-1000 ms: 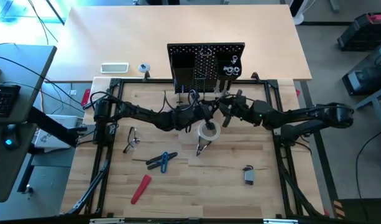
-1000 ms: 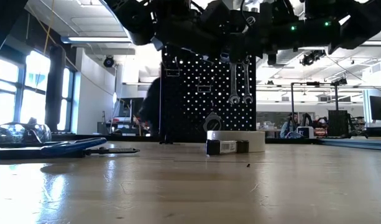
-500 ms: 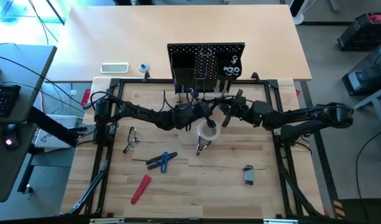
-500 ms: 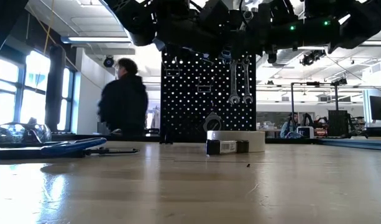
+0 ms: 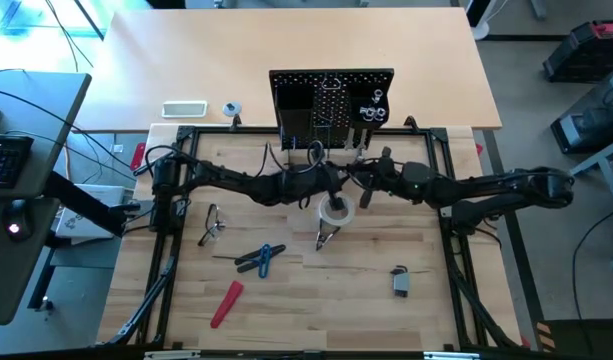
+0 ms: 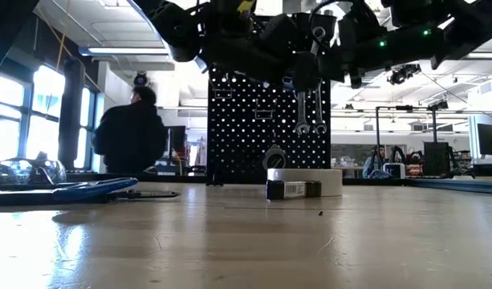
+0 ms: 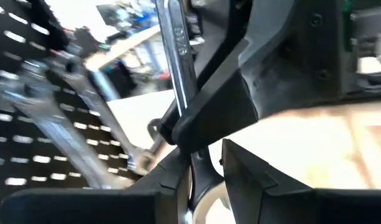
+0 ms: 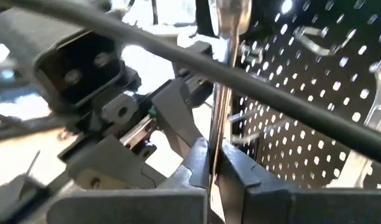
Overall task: Hang tools onto peg board
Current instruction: Hang the silver wrench on the peg board
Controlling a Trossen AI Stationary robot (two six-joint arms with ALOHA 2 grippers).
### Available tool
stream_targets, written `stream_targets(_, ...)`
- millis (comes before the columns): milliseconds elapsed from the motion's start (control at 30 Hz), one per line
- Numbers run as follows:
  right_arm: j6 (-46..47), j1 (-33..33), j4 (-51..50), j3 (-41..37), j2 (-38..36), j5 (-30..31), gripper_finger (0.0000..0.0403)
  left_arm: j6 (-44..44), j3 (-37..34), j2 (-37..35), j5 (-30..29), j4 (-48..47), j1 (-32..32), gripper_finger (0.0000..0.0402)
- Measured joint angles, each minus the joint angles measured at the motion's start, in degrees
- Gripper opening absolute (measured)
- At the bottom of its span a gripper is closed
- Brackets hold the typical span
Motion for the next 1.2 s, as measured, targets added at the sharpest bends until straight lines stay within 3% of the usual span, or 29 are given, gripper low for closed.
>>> stream_targets(133, 0.0, -0.1, -6.6, 0.0, -3.4, -1.0, 0.0003, -3.1, 0.0, 0.0, 6.2, -1.3, 1.2, 0.0077)
stream_targets(333, 0.1, -6.2, -16.5, 0.0, -10.2, -5.3, 0.0002, -5.2, -0.2, 0.0, 7.1, -2.4, 2.4, 0.0078)
stream_targets(533, 2.3, -18.6, -24.4, 0.1, -14.1, -21.1, 0.0002, -5.3, -0.2, 0.1, 7.4, -4.5, 2.2, 0.0078)
stream_targets(800, 1.0, -26.4, -21.9, 0.1, -9.6, -34.5, 0.0002, -4.5, -0.2, 0.1, 8.0, -7.5, 1.4, 0.0078)
stream_targets(1200, -1.8, -28.5, -20.3, 6.8, 0.8, -37.9, 0.0002, -3.6, -0.2, 0.1, 9.8, -9.5, -0.5, 0.0078)
